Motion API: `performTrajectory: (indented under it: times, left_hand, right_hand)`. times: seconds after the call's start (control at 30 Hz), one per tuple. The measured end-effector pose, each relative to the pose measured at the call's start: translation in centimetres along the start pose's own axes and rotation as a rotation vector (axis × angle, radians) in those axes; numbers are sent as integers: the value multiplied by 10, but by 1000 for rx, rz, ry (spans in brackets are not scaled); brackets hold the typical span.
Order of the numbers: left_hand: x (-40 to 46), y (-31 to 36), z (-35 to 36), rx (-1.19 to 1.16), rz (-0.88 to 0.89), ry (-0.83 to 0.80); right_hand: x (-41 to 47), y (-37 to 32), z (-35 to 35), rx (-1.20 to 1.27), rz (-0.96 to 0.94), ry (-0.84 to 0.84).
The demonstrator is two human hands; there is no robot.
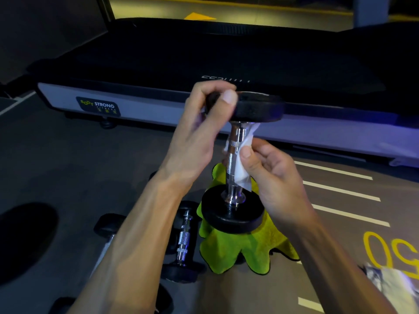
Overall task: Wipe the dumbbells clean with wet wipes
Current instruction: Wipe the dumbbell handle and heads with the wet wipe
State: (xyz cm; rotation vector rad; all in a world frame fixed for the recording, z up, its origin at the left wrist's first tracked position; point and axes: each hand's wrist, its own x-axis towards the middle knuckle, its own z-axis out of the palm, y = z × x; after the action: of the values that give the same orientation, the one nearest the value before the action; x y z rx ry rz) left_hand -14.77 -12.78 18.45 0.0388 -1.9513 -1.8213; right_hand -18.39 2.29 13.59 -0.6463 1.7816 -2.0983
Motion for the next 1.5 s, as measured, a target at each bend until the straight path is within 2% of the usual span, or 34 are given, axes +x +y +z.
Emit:
performTrajectory:
  times: [0.1,0.3,0.4,0.53,0.67,0.8,0.9,1.03,1.23,1.33,1.4,1.5]
  left_hand:
    - [-6,4,5,117,72,-19]
    - [-8,12,19,-6,143,19]
    - [-4,14,20,-27,158,-46]
    - [0,2,20,74,136,-122]
    - [7,-7,15,142,136,-113]
    - [14,-11,10,185,132,-98]
    - [16,-12,16,186,140,-113]
    - [14,-10,19,158,124,-113]
    - [13,-8,14,128,98,-124]
    - [10,-7,18,108,114,-122]
    - [10,-7,18,85,108,-125]
    - [11,-7,16,62,108,-125]
  right_hand:
    - [-1,4,1,-20,-56,15]
    - [-5,-4,-6,-39,-123,118]
    - [-5,-15,-15,-93,-147,166]
    - [-6,-9,-27,-172,-112,181]
    - [-11,-6,-42,-430,-84,116]
    - [-27,4,-57,-605,100,-35]
    - [-21,-5,-60,-699,45,-62]
    - [-7,-14,-51,-565,-149,147]
    - [-23,4,-60,-523,137,-64]
    - [-20,4,-59,-548,98,-17]
    - [-24,10,-55,-404,84,33]
    - [-29,19,-62,-307,126,-34]
